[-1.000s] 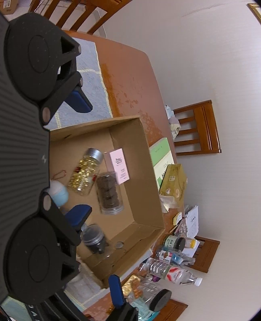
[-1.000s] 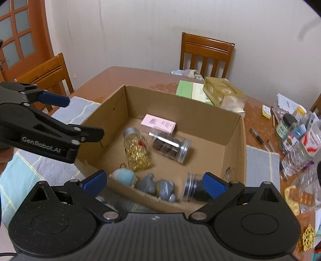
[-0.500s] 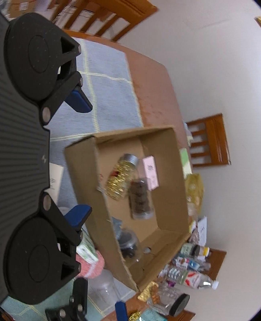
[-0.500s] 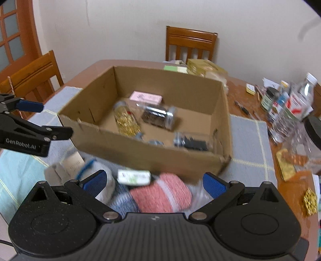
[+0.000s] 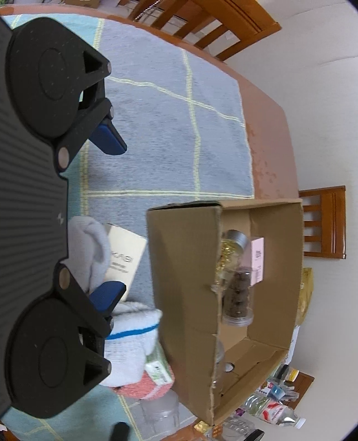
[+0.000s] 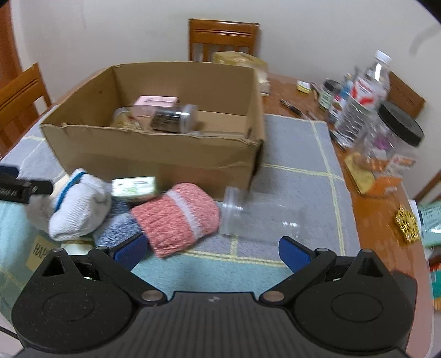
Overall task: Organize objects
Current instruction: 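Return both grippers to the towel, right toward the clear plastic jar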
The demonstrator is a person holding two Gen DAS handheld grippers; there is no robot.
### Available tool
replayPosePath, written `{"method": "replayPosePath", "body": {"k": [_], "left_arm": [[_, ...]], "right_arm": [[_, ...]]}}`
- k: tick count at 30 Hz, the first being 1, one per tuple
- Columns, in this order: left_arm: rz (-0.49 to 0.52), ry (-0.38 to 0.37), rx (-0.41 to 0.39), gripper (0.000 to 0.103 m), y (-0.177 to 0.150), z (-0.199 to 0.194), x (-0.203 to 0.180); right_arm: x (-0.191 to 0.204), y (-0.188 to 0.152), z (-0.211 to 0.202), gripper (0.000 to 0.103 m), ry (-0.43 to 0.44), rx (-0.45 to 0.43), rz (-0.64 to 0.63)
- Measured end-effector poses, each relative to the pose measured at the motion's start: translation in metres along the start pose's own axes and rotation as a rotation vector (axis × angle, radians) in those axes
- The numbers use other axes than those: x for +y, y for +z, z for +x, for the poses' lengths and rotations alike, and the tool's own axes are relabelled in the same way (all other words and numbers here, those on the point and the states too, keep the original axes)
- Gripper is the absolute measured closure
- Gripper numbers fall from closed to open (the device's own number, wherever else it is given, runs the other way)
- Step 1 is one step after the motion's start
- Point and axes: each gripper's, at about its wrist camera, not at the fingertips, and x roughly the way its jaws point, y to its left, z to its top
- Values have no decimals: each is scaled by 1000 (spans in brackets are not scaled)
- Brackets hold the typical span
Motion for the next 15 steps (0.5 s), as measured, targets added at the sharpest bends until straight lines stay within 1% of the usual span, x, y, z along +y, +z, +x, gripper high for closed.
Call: {"method": "replayPosePath", "body": {"k": [8, 11, 15], "left_arm": [[-22, -32, 57, 5, -24, -4, 6], [-21, -39, 67, 5, -34, -8, 7], [-7, -65, 64, 5, -42, -14, 6]], "right_arm": [[-31, 10, 16, 0, -89, -29, 102], [-40, 14, 24, 0, -91, -27, 125], [-43, 20, 37, 0, -91, -18, 95]]}}
